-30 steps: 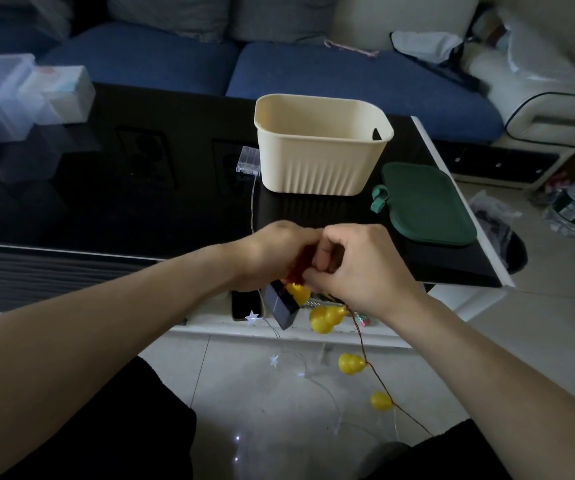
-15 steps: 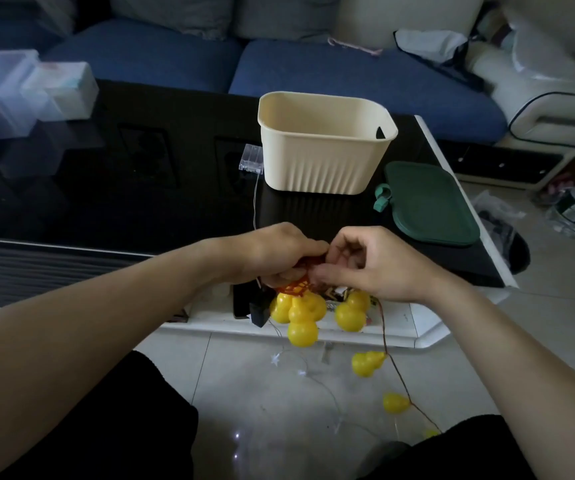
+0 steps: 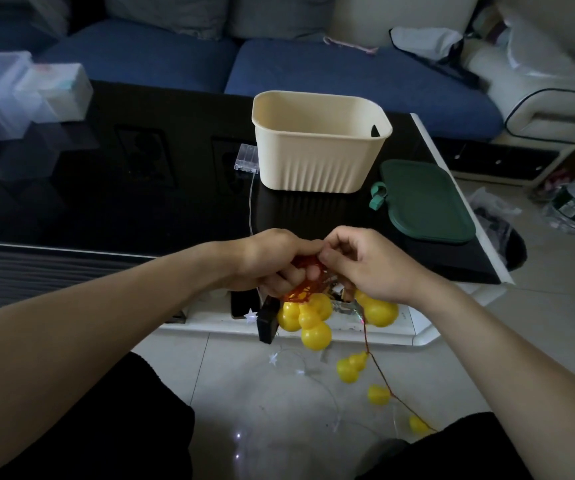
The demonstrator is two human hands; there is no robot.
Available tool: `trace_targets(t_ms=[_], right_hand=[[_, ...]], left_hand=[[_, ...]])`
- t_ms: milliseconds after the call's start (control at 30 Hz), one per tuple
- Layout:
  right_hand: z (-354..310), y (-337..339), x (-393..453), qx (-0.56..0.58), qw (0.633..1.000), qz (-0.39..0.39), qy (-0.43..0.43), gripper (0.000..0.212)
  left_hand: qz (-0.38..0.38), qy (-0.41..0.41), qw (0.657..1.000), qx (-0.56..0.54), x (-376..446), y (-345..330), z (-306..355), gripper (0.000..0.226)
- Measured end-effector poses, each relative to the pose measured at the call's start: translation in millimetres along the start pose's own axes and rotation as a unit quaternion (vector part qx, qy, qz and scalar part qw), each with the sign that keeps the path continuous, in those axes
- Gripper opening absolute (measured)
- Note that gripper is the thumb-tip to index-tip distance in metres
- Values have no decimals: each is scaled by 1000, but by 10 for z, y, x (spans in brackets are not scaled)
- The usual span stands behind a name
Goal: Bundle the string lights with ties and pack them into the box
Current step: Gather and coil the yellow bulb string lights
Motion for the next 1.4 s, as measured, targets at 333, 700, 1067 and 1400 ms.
trace_targets(t_ms=[333, 700, 1067, 1400], right_hand=[[82, 233, -51, -21, 998, -10, -56, 46], [311, 487, -67, -51, 989, 22, -136, 26], [-61, 69, -41, -143, 989, 14, -26, 6], [-101, 9, -18, -135, 987, 85, -28, 10]], left_hand=[[53, -22, 996, -71, -24, 116, 75, 47], [148, -24, 964, -220, 7, 256, 58, 44], [90, -51, 956, -276, -10, 207, 110, 34], [109, -8, 972, -208, 40, 216, 58, 39]])
Point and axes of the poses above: each hand's wrist, its own x-axis towards the middle knuckle, its own y-axis out of the back of the hand, z = x × y, the point moved 3 cm from there along x, towards the middle knuckle, and after that the axes turned 1 degree about -x, right-handed, at the moved point
